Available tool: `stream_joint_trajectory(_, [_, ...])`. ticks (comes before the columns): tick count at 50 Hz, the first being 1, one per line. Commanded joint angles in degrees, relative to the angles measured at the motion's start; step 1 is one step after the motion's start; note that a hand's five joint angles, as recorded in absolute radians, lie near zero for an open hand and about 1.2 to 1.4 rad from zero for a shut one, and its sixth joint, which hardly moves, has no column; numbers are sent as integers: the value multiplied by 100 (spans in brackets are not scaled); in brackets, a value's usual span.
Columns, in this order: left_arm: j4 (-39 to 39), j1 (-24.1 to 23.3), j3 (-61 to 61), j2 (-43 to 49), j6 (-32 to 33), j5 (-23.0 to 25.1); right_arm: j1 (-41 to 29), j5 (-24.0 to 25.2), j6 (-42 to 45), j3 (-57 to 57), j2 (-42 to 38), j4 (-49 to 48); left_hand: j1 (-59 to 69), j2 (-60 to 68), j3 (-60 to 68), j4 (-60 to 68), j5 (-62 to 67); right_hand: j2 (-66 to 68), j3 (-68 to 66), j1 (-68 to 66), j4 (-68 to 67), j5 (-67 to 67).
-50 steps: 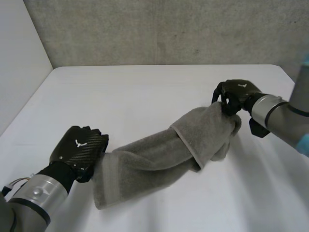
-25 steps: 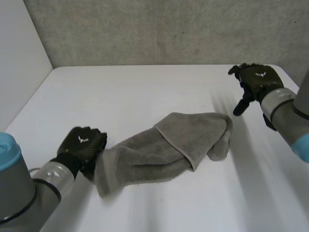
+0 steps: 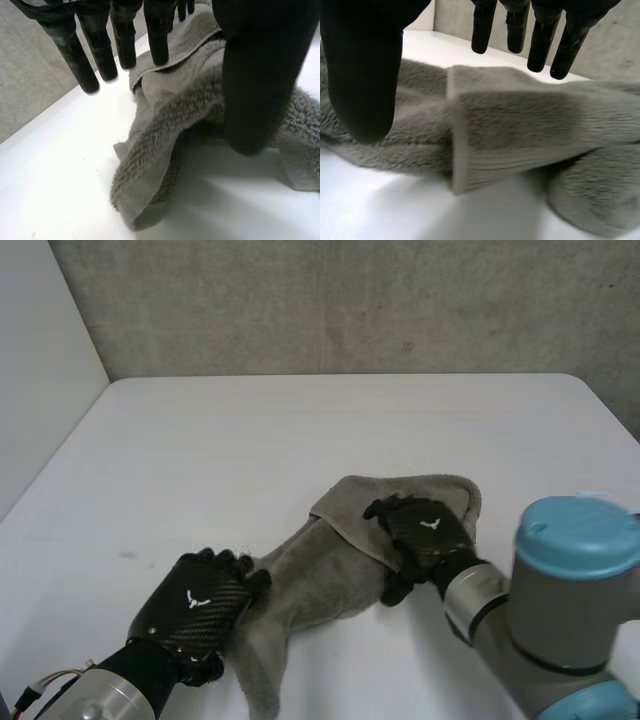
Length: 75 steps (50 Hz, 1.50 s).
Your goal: Fold the towel.
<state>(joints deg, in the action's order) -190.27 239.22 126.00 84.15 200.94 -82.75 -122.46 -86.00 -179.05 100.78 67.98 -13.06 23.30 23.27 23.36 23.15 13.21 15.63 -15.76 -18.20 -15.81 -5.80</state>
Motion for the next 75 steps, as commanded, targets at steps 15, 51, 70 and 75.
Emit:
stream_joint_trajectory(15, [-168, 617, -1587, 576, -257, 22, -104, -1007, 1198, -85, -796, -1735, -1090, -1087, -1096, -1075, -1081, 2995, -2982, -2738, -2976, -2978])
stream_joint_trajectory(51, [-54, -138, -4979, 4012, -2374, 777, 1576, 478, 1618, -23, 944, -418, 53, 55, 47, 68, 61, 6437, -6424, -6180, -6419, -6420])
stream_joint_trajectory(70, [-27, -578, -5683, 4979, -3325, 769, 1690, 751, 1830, -330, 2175, 366, 609, 612, 603, 624, 618, 6437, -6424, -6180, -6419, -6420])
stream_joint_trajectory(75, [-45, -622, -5727, 5076, -3325, 769, 1708, 751, 1830, -436, 2360, 514, 609, 612, 603, 624, 618, 6437, -6424, -6180, -6419, -6420])
